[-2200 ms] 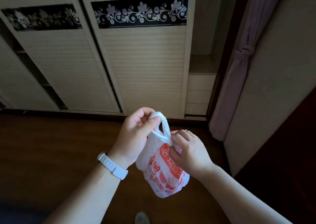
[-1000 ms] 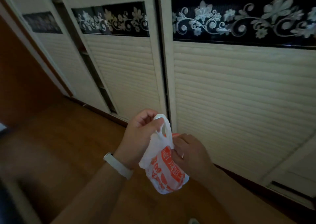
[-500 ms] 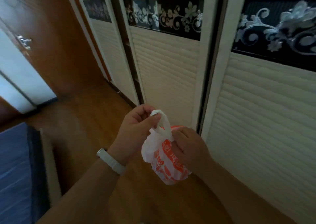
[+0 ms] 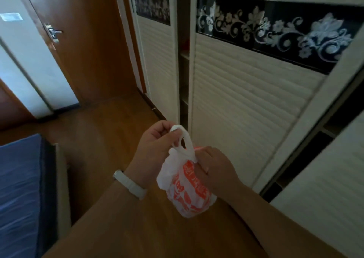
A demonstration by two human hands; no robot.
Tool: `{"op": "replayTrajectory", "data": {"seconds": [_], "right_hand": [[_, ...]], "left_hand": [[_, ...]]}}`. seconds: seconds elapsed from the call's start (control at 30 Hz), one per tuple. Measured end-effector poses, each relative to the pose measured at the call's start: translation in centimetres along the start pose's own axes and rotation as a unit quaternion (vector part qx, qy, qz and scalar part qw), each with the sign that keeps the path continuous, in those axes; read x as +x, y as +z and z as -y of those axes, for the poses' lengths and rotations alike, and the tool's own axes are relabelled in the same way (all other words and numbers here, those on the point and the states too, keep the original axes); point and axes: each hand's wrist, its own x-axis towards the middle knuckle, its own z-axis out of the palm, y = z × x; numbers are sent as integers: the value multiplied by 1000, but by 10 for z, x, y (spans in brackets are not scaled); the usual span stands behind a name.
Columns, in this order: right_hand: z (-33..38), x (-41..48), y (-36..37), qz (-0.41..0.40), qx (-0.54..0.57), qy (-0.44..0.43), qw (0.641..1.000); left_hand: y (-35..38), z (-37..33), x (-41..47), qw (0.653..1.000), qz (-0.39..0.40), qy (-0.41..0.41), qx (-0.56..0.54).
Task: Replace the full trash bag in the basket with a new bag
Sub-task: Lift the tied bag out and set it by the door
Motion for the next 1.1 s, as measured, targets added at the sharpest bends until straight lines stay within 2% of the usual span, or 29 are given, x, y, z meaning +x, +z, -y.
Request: {"op": "replayTrajectory", "data": {"seconds": [0.23, 0.43, 0.73, 0.93, 1.1], "right_hand": [[13, 97, 60, -1, 13, -7, 1000], [3, 168, 102, 31, 43, -27, 998], [-59, 318, 184, 76, 89, -91, 989], [-105, 421, 204, 58, 95, -124, 986], [-117, 477, 228, 74, 96, -149, 981]], "left_hand": [[-74, 2, 72, 998, -48, 12, 29], [-115, 25, 132, 995, -84, 19, 46], [-162, 56, 272, 981, -188, -15, 51], [-172, 57, 373, 973, -221, -16, 63], [-193, 65, 422, 971, -230, -6, 64]]}}
